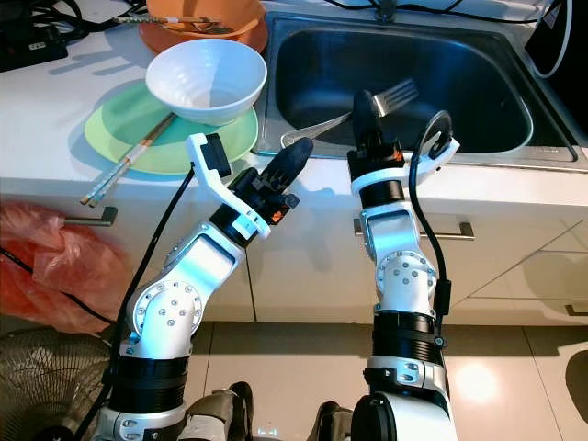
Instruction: Kitchen organization
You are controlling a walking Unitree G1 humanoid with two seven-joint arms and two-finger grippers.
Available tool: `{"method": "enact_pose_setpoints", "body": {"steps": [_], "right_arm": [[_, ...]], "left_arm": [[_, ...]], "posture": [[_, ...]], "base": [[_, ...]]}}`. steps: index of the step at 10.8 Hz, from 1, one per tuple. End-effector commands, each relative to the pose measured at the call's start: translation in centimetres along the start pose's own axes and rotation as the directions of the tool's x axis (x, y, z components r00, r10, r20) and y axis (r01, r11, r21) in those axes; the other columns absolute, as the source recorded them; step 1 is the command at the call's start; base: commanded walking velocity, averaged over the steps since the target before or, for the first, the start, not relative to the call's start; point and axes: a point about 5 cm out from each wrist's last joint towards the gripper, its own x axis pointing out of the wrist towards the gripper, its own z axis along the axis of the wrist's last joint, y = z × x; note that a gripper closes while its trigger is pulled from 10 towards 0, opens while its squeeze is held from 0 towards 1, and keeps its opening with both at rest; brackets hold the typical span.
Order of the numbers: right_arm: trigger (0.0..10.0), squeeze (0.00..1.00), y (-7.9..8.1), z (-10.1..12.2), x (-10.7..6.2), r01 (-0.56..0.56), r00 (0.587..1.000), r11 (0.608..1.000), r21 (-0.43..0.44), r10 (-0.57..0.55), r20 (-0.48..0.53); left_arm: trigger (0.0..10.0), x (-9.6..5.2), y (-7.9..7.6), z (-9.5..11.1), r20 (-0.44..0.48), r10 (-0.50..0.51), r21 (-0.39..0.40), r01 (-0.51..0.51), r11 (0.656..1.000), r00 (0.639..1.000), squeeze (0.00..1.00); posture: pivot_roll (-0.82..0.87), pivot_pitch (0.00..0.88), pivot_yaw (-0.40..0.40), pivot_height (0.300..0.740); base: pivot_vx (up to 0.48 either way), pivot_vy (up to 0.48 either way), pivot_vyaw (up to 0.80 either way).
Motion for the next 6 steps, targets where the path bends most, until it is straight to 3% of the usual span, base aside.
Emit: {"method": "enact_pose_setpoints", "body": {"steps": [1, 3, 4, 6], "right_arm": [[0.0, 0.00, 1.5, -0.2, 1.1, -0.057, 0.998, 0.997, 0.044, 0.055, 0.044], [0.0, 0.00, 1.6, -0.1, 1.2, -0.059, 0.997, 0.997, 0.055, 0.056, 0.054], [0.0, 0.00, 1.6, 0.0, 1.3, -0.060, 0.997, 0.996, 0.060, 0.057, 0.057], [0.0, 0.00, 1.7, 0.0, 1.4, -0.060, 0.996, 0.996, 0.068, 0.056, 0.063]], "left_arm": [[10.0, -0.1, 0.0, -1.0, -0.040, 0.010, -0.013, -0.010, 1.000, 0.999, 0.00], [10.0, -0.3, 0.3, -2.0, -0.104, 0.020, 0.012, -0.019, 1.000, 0.994, 0.00], [10.0, -0.3, 0.6, -2.4, -0.122, 0.043, 0.019, -0.041, 0.999, 0.992, 1.00], [10.0, -0.5, 1.0, -3.2, -0.166, 0.059, 0.020, -0.057, 0.998, 0.984, 1.00]], "posture": [[0.13, 0.164, -0.050, 0.740], [0.13, 0.166, -0.050, 0.740], [0.12, 0.168, -0.049, 0.740], [0.12, 0.169, -0.048, 0.740]], "base": [[0.000, 0.000, 0.00], [0.000, 0.000, 0.00], [0.000, 0.000, 0.00], [0.000, 0.000, 0.00]]}}
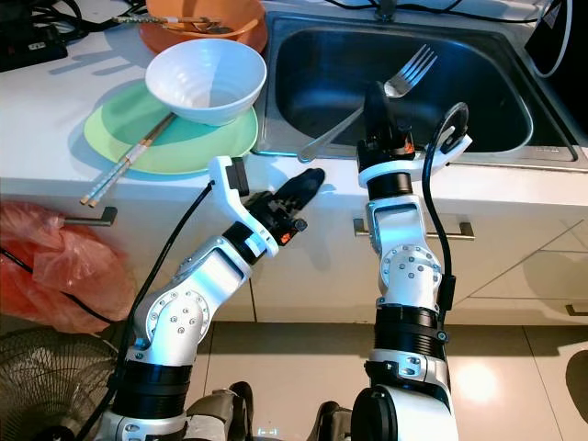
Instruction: Kitchen organization
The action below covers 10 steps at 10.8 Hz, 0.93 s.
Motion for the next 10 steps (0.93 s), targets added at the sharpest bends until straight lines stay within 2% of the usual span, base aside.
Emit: {"method": "enact_pose_setpoints", "body": {"steps": [1, 3, 4, 5, 6, 7, 8, 9, 10], "right_arm": [[0.0, 0.00, 1.3, -0.8, 1.0, -0.040, 0.999, 0.998, 0.052, 0.039, 0.017], [0.0, 0.00, 1.2, -0.7, 1.1, -0.036, 0.999, 0.997, 0.064, 0.034, 0.030], [0.0, 0.00, 1.2, -0.6, 1.2, -0.030, 0.999, 0.998, 0.053, 0.028, 0.037], [0.0, 0.00, 1.1, -0.2, 1.4, -0.013, 0.999, 0.999, 0.036, 0.011, 0.053], [0.0, 0.00, 1.2, 0.2, 1.8, 0.000, 0.998, 0.999, -0.033, 0.002, 0.057], [10.0, 0.00, 1.3, 0.8, 2.1, 0.018, 0.997, 0.997, -0.076, -0.012, 0.080], [10.0, 0.00, 1.5, 1.1, 2.3, 0.016, 0.997, 0.994, -0.112, -0.006, 0.083], [10.0, 0.00, 1.6, 1.5, 2.4, 0.026, 0.996, 0.979, -0.201, -0.008, 0.090], [10.0, 0.00, 1.8, 1.8, 2.6, 0.045, 0.996, 0.942, -0.333, -0.014, 0.092]], "left_arm": [[10.0, 0.1, -0.3, -1.0, -0.049, -0.012, 0.008, 0.012, 1.000, 0.999, 1.00], [10.0, 0.2, -0.2, -0.8, -0.046, 0.001, 0.031, 0.000, 1.000, 0.999, 1.00], [10.0, 0.2, -0.1, -0.7, -0.055, 0.013, 0.069, -0.009, 0.998, 0.998, 1.00], [10.0, 0.2, 0.2, -0.6, -0.056, 0.047, 0.110, -0.041, 0.993, 0.997, 0.00], [10.0, 0.3, 0.3, -0.3, -0.029, 0.064, 0.144, -0.060, 0.988, 0.998, 0.00], [10.0, 0.4, 0.4, 0.5, 0.021, 0.087, 0.258, -0.090, 0.962, 0.996, 0.00], [10.0, 0.5, 0.2, 1.0, 0.050, 0.092, 0.352, -0.104, 0.930, 0.994, 0.00], [10.0, 0.6, -0.3, 1.5, 0.091, 0.087, 0.440, -0.119, 0.890, 0.992, 0.00], [10.0, 0.6, -0.2, 1.8, 0.125, 0.103, 0.503, -0.152, 0.851, 0.987, 0.00]], "posture": [[0.12, 0.170, -0.046, 0.740], [0.12, 0.169, -0.047, 0.740], [0.12, 0.168, -0.049, 0.740], [0.12, 0.168, -0.049, 0.740], [0.12, 0.168, -0.049, 0.740], [0.12, 0.166, -0.052, 0.740], [0.12, 0.165, -0.053, 0.740], [0.13, 0.165, -0.054, 0.740], [0.12, 0.166, -0.054, 0.740]], "base": [[0.000, 0.000, 0.00], [0.000, 0.000, 0.00], [0.000, 0.000, 0.00], [0.000, 0.000, 0.00], [0.000, 0.000, 0.00], [0.000, 0.000, 0.00], [0.000, 0.000, 0.00], [0.000, 0.000, 0.00], [0.000, 0.000, 0.00]]}}
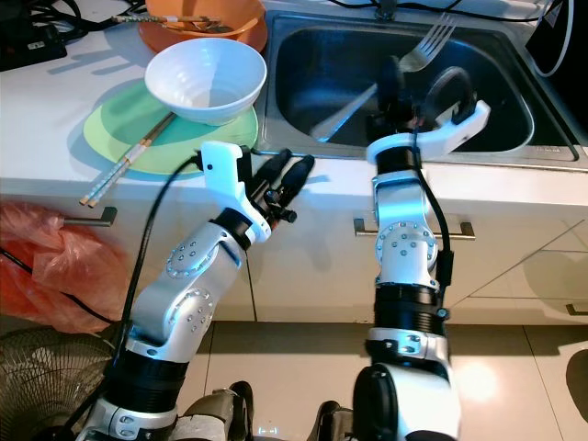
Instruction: Kitchen organization
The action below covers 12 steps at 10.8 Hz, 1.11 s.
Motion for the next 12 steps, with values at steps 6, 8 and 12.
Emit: {"method": "enact_pose_setpoints", "body": {"steps": [6, 8, 12], "right_arm": [[10.0, 0.00, -0.1, 1.7, 0.8, -0.053, 0.997, 0.831, -0.554, 0.075, 0.018], [10.0, 0.00, -1.0, 0.9, 1.1, -0.088, 0.996, 0.762, -0.642, 0.079, -0.042], [10.0, 0.00, -2.7, 0.1, 2.6, -0.096, 0.992, 0.681, -0.726, 0.008, -0.123]], "left_arm": [[10.0, -1.7, 2.4, -1.6, 0.126, 0.154, 0.314, -0.187, 0.931, 0.980, 0.00], [10.0, -2.2, 2.2, -2.1, 0.107, 0.167, 0.337, -0.194, 0.921, 0.980, 0.00], [10.0, -2.1, 1.5, -2.5, 0.106, 0.150, 0.343, -0.178, 0.922, 0.983, 0.00]], "posture": [[0.13, 0.164, -0.054, 0.740], [0.13, 0.161, -0.054, 0.740], [0.16, 0.154, -0.060, 0.740]], "base": [[0.000, 0.000, 0.00], [0.000, 0.000, 0.00], [0.000, 0.000, 0.00]]}}
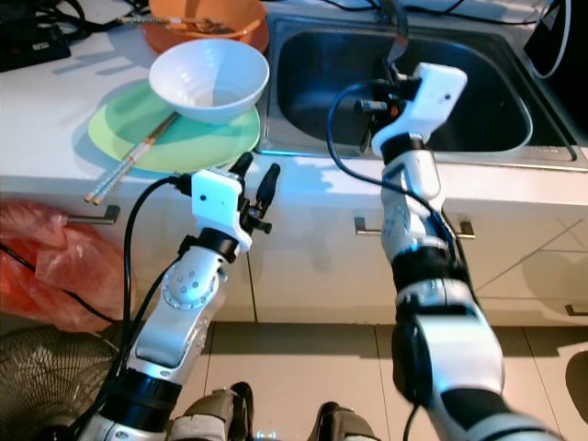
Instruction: Kitchen organization
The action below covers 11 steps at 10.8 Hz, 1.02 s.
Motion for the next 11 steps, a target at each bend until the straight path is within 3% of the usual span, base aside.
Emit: {"method": "enact_pose_setpoints", "body": {"steps": [1, 5, 8, 9, 10, 11], "right_arm": [[10.0, 0.00, -0.5, 0.5, 0.3, 0.006, 1.000, 0.999, -0.031, -0.006, 0.010], [10.0, 0.00, -1.1, 1.8, 2.2, 0.037, 0.999, 0.994, -0.101, -0.039, -0.016], [10.0, 0.00, -0.9, 1.7, 2.5, 0.036, 0.998, 0.990, -0.139, -0.043, -0.044], [10.0, 0.20, -0.6, 1.4, 2.6, 0.032, 0.998, 0.990, -0.138, -0.039, -0.053], [10.0, 0.32, -0.2, 1.3, 2.7, 0.025, 0.998, 0.991, -0.135, -0.034, -0.060], [10.0, 1.00, 0.1, 1.1, 2.7, 0.022, 0.997, 0.990, -0.136, -0.031, -0.067]], "left_arm": [[10.0, -0.3, -0.5, -0.1, 0.000, -0.014, 0.003, 0.014, 1.000, 1.000, 0.00], [10.0, -1.4, -0.6, 0.3, -0.004, -0.002, 0.010, 0.002, 1.000, 1.000, 0.00], [10.0, -2.1, -0.7, 0.5, -0.007, 0.008, 0.015, -0.008, 1.000, 1.000, 0.00], [10.0, -2.5, -0.6, 0.6, -0.012, 0.012, 0.021, -0.011, 1.000, 1.000, 0.00], [10.0, -2.8, -0.5, 0.6, -0.018, 0.019, 0.025, -0.018, 1.000, 1.000, 0.00], [10.0, -3.1, -0.5, 0.7, -0.025, 0.021, 0.032, -0.020, 0.999, 0.999, 0.00]], "posture": [[0.17, 0.159, -0.060, 0.740], [0.22, 0.200, -0.062, 0.740], [0.26, 0.231, -0.059, 0.740], [0.27, 0.238, -0.058, 0.740], [0.28, 0.244, -0.057, 0.740], [0.29, 0.254, -0.056, 0.740]], "base": [[0.000, 0.000, 0.00], [0.000, 0.000, 0.00], [0.000, 0.000, 0.00], [0.000, 0.000, 0.00], [0.000, 0.000, 0.00], [0.000, 0.000, 0.00]]}}
